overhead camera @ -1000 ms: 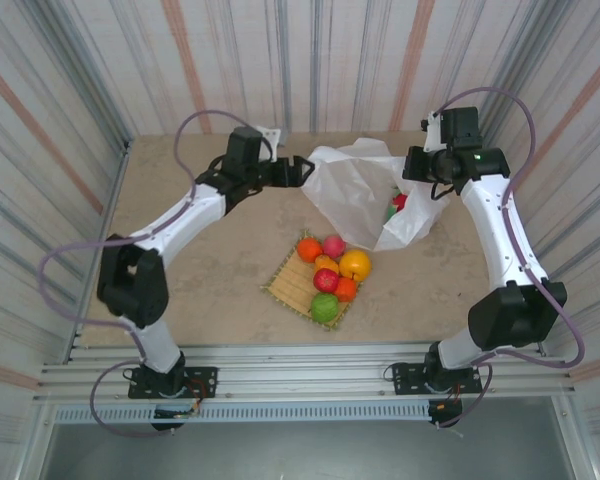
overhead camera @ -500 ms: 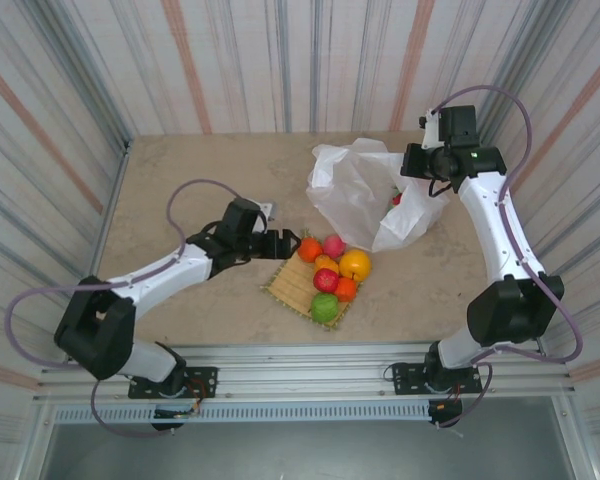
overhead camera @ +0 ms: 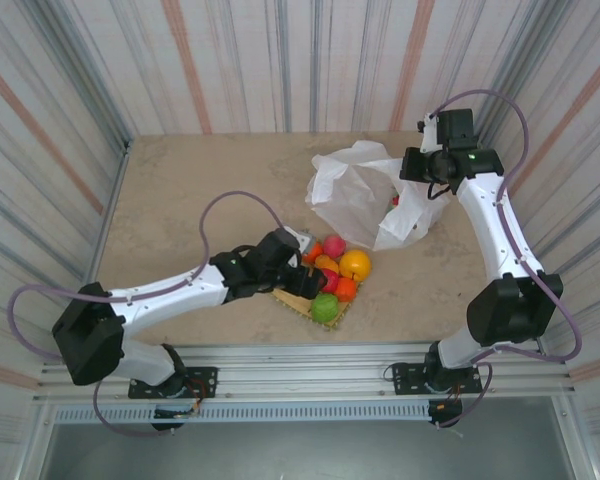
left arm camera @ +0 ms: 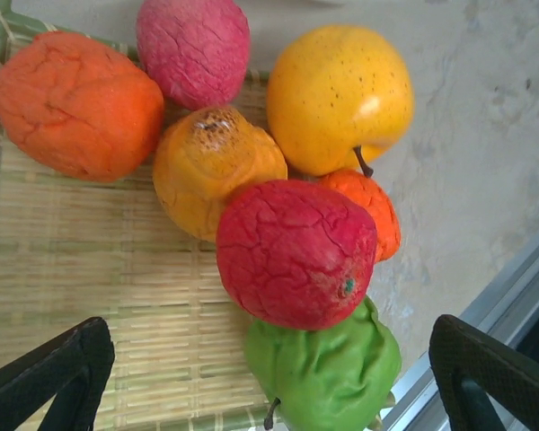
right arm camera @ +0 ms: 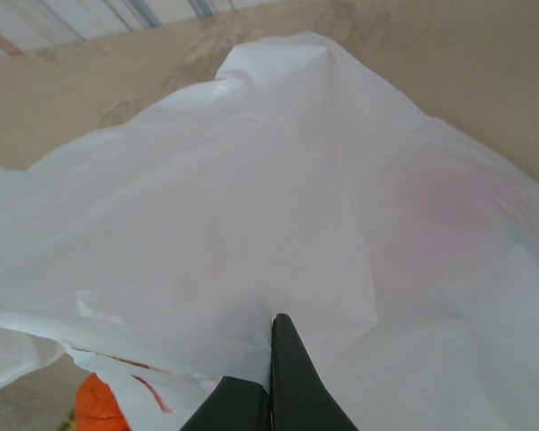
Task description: Place the fruits into the plastic bag
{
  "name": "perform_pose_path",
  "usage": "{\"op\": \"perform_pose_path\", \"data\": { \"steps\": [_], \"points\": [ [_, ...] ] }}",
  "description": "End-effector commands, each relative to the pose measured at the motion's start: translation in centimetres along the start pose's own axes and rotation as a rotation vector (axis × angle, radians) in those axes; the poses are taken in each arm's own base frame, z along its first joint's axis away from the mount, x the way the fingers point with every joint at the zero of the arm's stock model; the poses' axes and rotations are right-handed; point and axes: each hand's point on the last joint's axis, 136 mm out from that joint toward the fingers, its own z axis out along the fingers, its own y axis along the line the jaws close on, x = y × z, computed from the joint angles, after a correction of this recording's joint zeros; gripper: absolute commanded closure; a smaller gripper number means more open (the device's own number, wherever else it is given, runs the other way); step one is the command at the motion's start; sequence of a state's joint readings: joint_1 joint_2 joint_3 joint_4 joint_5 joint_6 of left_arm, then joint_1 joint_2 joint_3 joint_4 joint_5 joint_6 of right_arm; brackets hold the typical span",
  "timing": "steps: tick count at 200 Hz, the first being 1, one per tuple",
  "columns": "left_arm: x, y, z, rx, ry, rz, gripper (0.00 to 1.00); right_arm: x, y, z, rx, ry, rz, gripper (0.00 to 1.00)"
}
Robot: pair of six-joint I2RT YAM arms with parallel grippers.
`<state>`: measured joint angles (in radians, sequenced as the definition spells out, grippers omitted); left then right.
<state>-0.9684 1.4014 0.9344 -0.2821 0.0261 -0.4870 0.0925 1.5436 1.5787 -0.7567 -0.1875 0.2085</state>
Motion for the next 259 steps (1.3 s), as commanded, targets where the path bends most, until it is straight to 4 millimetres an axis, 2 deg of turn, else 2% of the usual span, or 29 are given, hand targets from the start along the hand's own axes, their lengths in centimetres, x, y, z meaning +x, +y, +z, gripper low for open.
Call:
{"op": "perform_pose_path", "data": {
  "steps": [1,38,109,259],
  "points": [
    [-0.6,0.4,0.1,-0.115,-0.002,0.061,0.03,0.2,0.5,-0.4,-0.024,-0.003,0.010,1.00],
    [-0.9,-1.1,1.3,-0.139,0.010,0.127,0.03,0.3,0.6,-0.5,-0.030,-0.005,0.009,1.00],
    [-0.4,-2.1,3.5,-0.198,0.057,0.198,0.07,0.4,0.4,-0.7,-0.028,-0.006,0.010,1.00],
    [0.5,-1.6,5.7,-0.268,0.095,0.241,0.23,0.7,0.3,-1.0,-0.028,-0.007,0.006,1.00]
  ]
}}
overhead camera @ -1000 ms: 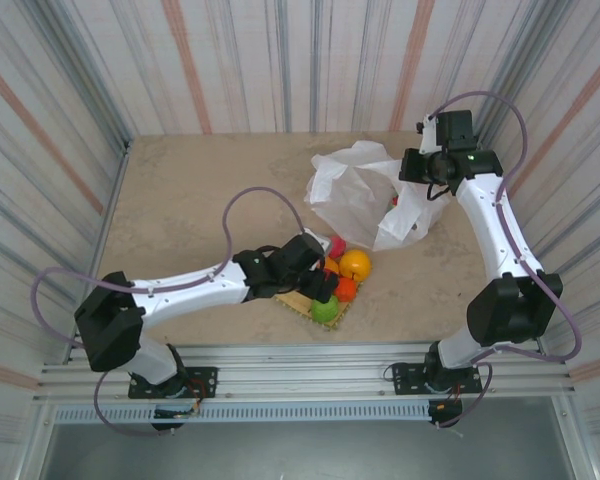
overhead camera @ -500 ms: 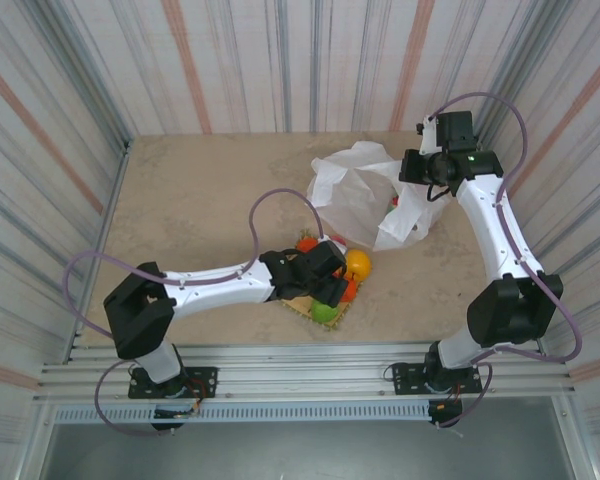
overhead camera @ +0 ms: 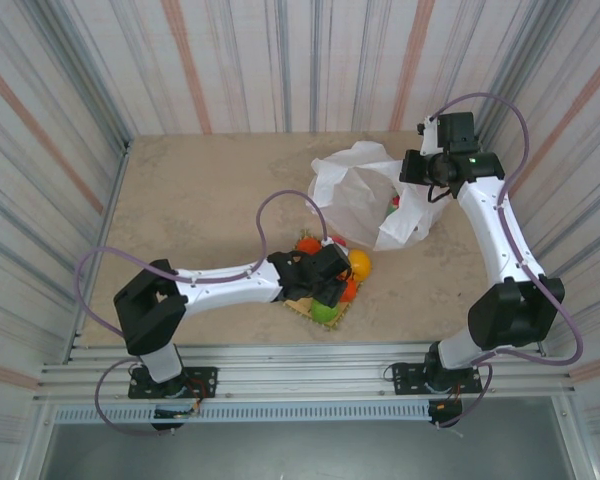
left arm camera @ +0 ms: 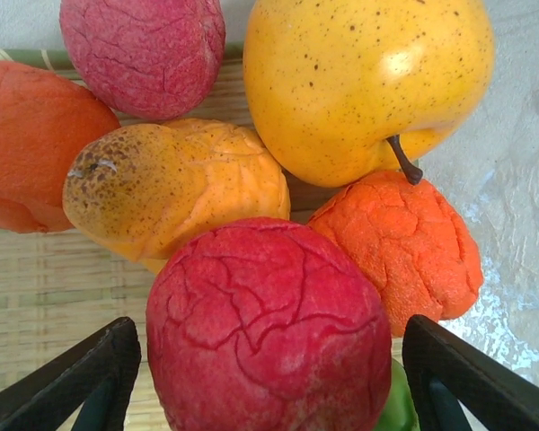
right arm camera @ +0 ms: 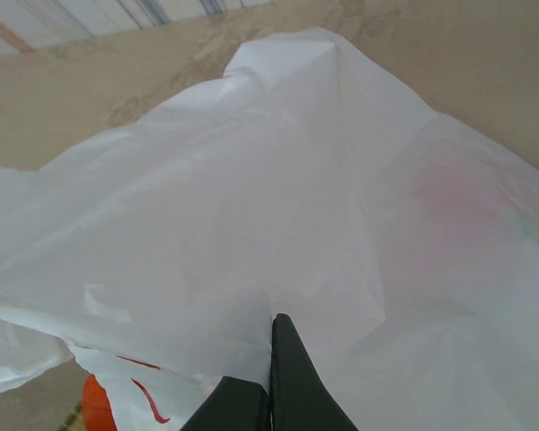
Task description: Place the fruits into the plastic bag
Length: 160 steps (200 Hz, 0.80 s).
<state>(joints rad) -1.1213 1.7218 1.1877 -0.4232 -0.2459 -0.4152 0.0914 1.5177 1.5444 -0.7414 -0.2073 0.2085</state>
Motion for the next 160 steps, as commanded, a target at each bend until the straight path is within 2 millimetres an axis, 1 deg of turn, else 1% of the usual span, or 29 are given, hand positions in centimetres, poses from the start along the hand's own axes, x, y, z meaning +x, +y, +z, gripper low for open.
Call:
{"op": "perform_pose_path", "data": {
  "steps": [1,48,90,129,160],
  "points": [
    [-0.4,0.0,0.1,-0.023,-0.002,0.022,0.23,0.2,0.1,-0.7,-0.008,-0.005,0.005,1.00],
    [-0.4,0.1,0.1,-0.032,-0.005,0.028,0.31,0.2,0.0,-0.8,-0.006,-0.004,0.006,1.00],
    [-0.6,0.4,-0.7,-0.036,-0.018,0.026,0.36,0.1,0.0,-0.9,-0.008,-0.007,0.006,1.00],
    [-1.5,0.5,-2.8,-0.014,-0.061,0.024,0.38,0.0,0.0,-1.0,-0.007,-0.008,0.004,1.00],
    [-2.5,0.2,-5.5,0.041,-0.107,0.023,0.38,-0.2,0.2,-0.9,-0.013,-0.008,0.006,1.00]
  ]
}}
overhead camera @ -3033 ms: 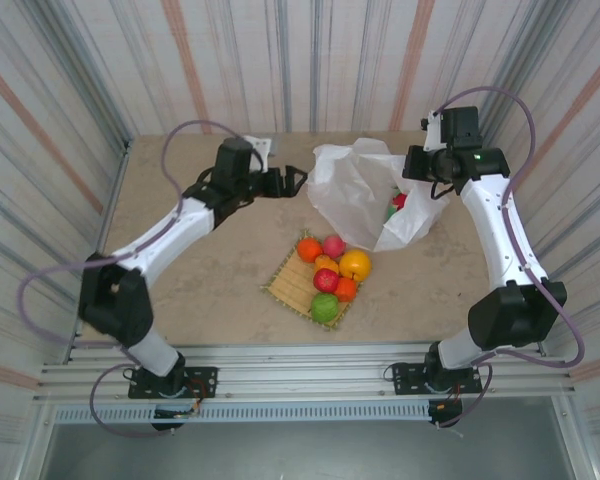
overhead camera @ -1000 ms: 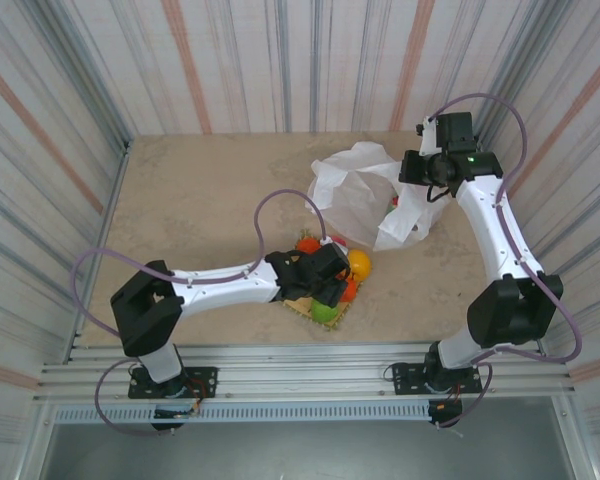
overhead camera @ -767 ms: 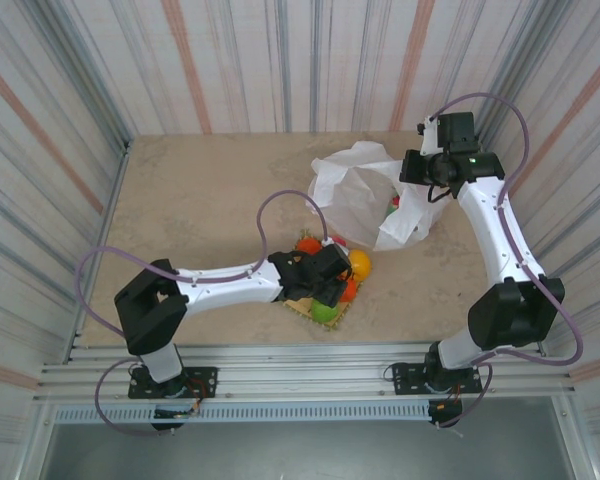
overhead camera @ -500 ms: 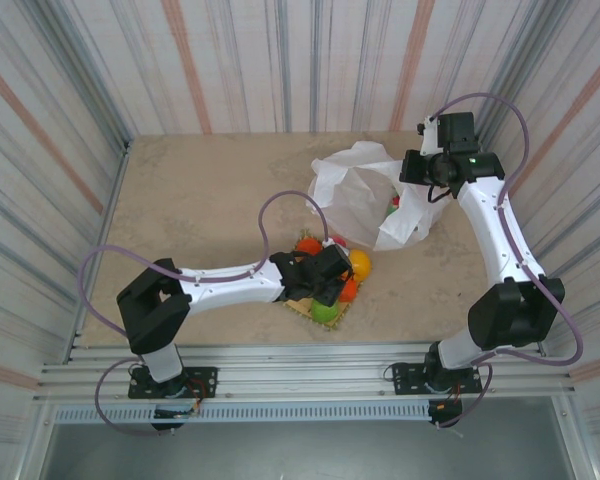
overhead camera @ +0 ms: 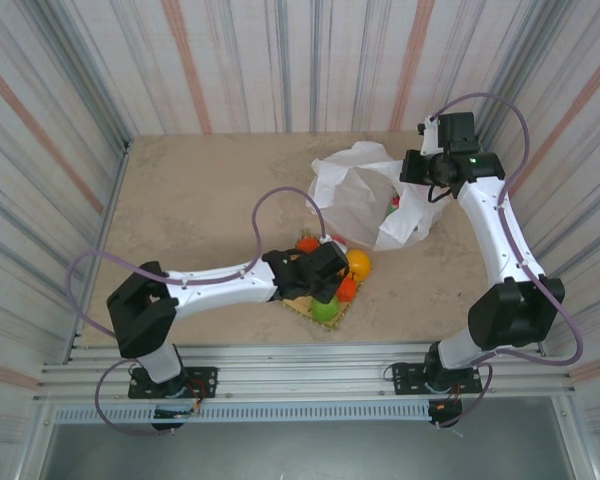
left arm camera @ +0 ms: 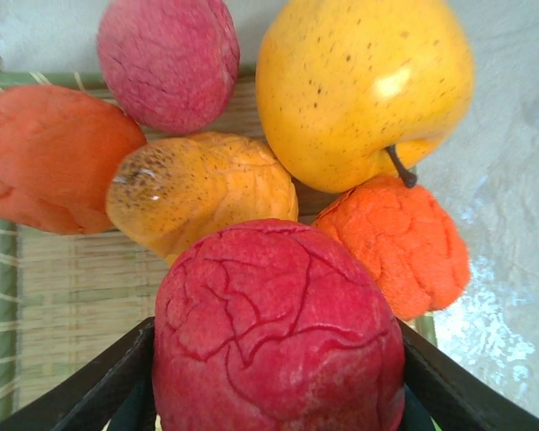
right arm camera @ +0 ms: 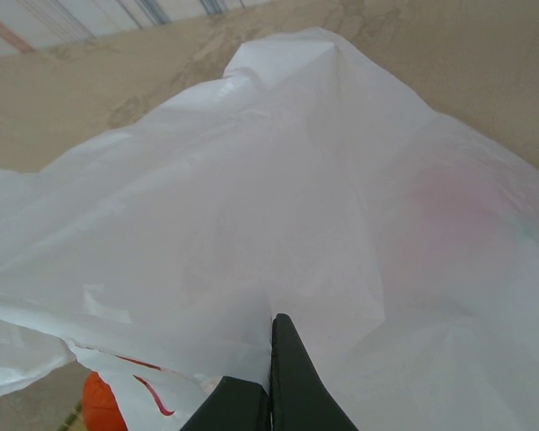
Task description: Place the fruits into the plastic bag
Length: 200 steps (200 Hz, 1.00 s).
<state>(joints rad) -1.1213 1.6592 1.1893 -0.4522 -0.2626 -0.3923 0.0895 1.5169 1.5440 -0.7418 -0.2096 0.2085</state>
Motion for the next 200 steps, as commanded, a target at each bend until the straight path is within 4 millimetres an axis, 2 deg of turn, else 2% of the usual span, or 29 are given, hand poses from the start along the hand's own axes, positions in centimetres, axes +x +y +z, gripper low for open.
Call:
{"op": "perform_pose_path", "data": {
  "steps": [1,34,60,96,132,165,172,179,200],
  "points": [
    [-1.8,-0.3,-3.4,0.046,-0.072,0.008,0.39,-0.3,0.2,-0.9,-0.012,-0.008,0.004,1.00],
    [-6.1,-2.5,-6.3,0.213,-0.208,0.026,0.38,-0.4,0.5,-1.0,-0.020,-0.012,0.006,1.00],
    [-10.3,-2.1,-6.0,0.231,-0.278,0.036,0.40,-0.1,0.6,-0.8,-0.027,-0.004,0.011,1.00],
    [-15.1,-1.0,-2.5,0.167,-0.298,0.095,0.40,0.2,0.7,-0.7,-0.036,0.008,0.018,1.00],
    [-18.3,0.9,1.5,0.099,-0.331,0.116,0.40,-0.1,0.9,-1.1,-0.043,0.002,0.025,1.00],
    [-19.9,0.6,5.1,0.060,-0.375,0.184,0.40,-0.3,1.0,-0.7,-0.061,0.012,0.056,1.00],
    [-20.5,0.5,5.2,0.053,-0.387,0.194,0.40,-0.3,1.0,-0.6,-0.065,0.017,0.063,1.00],
    [-20.3,0.5,6.9,0.036,-0.370,0.207,0.40,-0.3,1.0,-0.5,-0.068,0.021,0.069,1.00],
    [-20.9,1.0,9.0,-0.013,-0.380,0.233,0.39,-0.3,1.0,-0.2,-0.074,0.024,0.084,1.00]
  ]
}}
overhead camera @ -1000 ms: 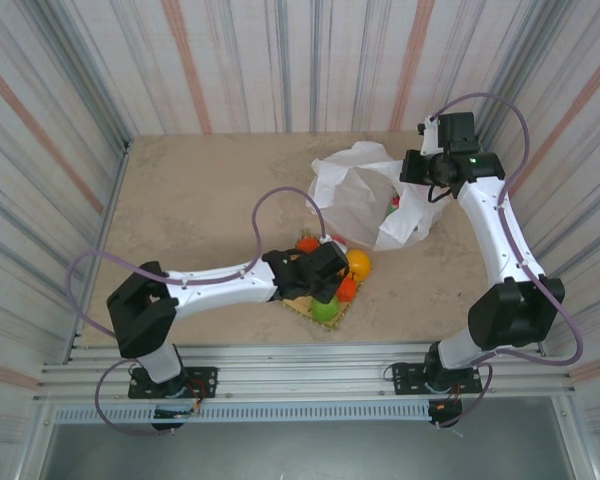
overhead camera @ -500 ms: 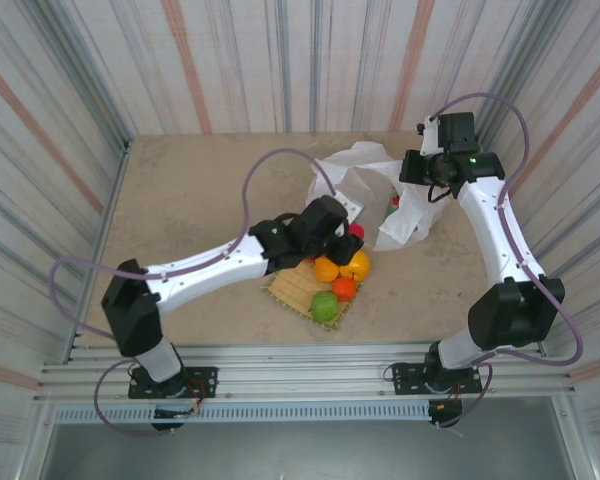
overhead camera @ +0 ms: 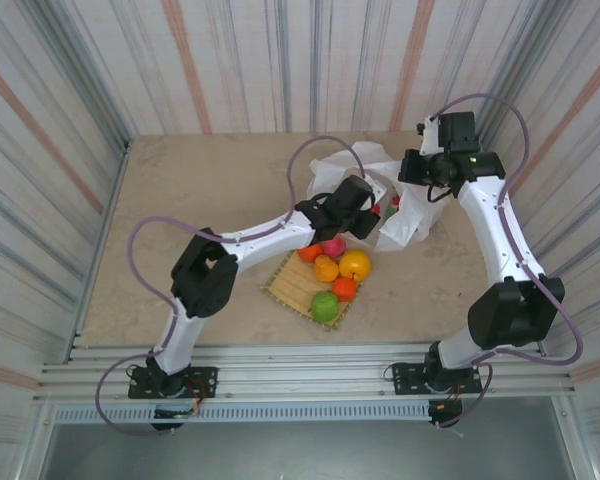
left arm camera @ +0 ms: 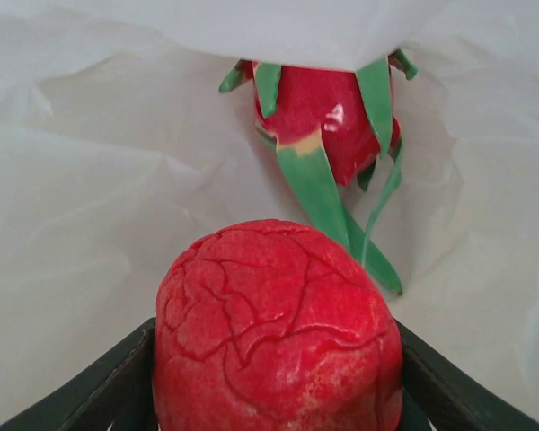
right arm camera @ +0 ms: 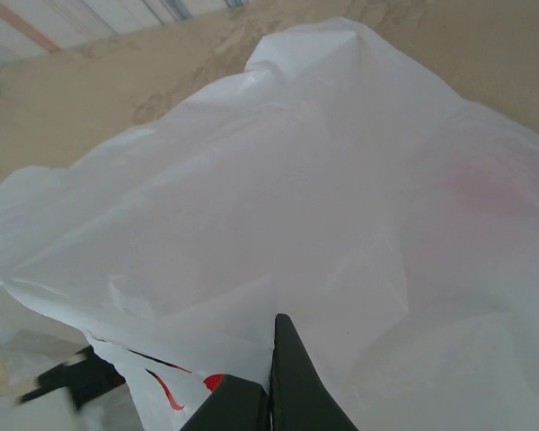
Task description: Place the fruits into the plastic bag
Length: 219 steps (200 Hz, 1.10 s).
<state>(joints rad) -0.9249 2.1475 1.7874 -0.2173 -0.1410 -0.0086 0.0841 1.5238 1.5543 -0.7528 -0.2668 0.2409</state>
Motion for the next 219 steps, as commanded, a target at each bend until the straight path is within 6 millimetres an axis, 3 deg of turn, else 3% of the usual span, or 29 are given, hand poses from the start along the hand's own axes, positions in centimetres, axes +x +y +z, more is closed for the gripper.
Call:
{"op": "perform_pose_path", "data": {
  "steps": [1,142,188,219],
  "points": [
    [-2.1,0.5,1.4,-0.058,-0.070,0.077,0.39,-0.4,0.3,-0.2,-0.023,0.005,0.047,1.00],
    [-2.4,5.3,10.5,-0.143,-0.133,0.053,0.35,-0.9,1.2,0.5,-0.075,0.014,0.079,1.00],
    [-1.5,5.8,12.2,-0.173,-0.122,0.062,0.29,-0.7,1.1,1.0,-0.078,0.024,0.083,1.00],
    [-1.4,5.8,11.9,-0.163,-0.113,0.067,0.23,-0.7,1.1,1.2,-0.078,0.026,0.083,1.00]
  ]
}}
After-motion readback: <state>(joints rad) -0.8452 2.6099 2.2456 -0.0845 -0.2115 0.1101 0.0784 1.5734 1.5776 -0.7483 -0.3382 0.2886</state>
